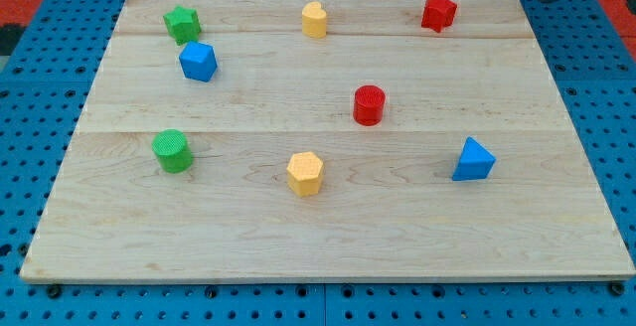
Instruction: Move the arm vertically above the blue triangle
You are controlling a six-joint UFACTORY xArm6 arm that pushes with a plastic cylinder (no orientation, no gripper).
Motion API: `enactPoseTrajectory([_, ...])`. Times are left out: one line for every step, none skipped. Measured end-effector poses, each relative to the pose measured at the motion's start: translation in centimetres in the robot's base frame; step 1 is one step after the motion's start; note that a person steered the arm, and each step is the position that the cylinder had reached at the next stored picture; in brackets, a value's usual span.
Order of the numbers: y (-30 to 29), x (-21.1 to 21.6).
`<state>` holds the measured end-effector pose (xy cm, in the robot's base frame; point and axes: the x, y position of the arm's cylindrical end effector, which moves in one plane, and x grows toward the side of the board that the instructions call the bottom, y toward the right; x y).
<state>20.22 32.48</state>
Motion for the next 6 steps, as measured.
enactPoseTrajectory([-1.6, 3.0])
enactPoseTrajectory([-4.9, 7.3])
enactPoseTrajectory([-8.7, 8.5])
enactPoseTrajectory([-10.3, 8.5])
enactPoseTrajectory([-10.7, 8.5])
enactPoseTrajectory([-10.7, 8.5])
